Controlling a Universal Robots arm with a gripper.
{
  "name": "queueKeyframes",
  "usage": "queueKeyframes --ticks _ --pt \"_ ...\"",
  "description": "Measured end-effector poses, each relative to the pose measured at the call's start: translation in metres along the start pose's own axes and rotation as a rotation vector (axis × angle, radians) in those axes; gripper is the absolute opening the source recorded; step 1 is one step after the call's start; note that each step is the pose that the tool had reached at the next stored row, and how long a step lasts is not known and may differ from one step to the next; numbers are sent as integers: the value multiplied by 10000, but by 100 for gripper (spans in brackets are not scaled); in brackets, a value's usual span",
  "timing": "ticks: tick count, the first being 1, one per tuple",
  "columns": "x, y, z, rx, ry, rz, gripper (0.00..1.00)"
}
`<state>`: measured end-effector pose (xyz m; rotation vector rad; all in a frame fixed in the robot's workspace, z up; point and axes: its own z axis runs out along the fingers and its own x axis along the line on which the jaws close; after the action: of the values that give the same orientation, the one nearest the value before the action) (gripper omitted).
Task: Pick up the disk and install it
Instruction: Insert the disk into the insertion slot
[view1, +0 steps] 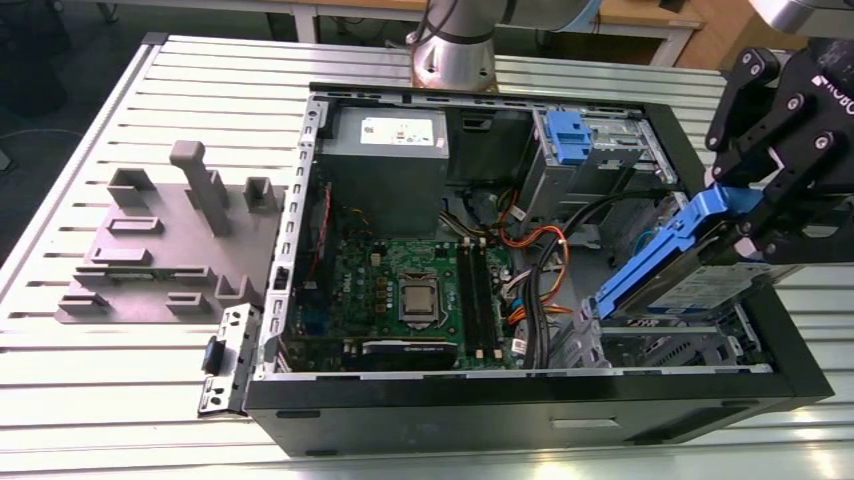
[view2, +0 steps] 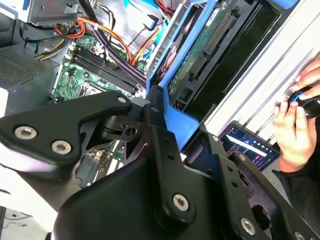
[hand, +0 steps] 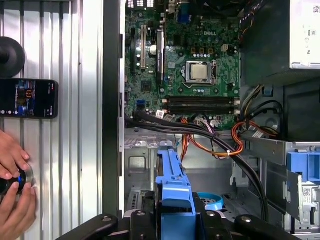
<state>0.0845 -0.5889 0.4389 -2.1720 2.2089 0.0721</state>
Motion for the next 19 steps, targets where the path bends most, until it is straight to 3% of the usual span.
queueKeyframes --ticks 6,19 --pt "3 10 40 62 0 -10 36" --pt "6 26 91 81 0 -17 36"
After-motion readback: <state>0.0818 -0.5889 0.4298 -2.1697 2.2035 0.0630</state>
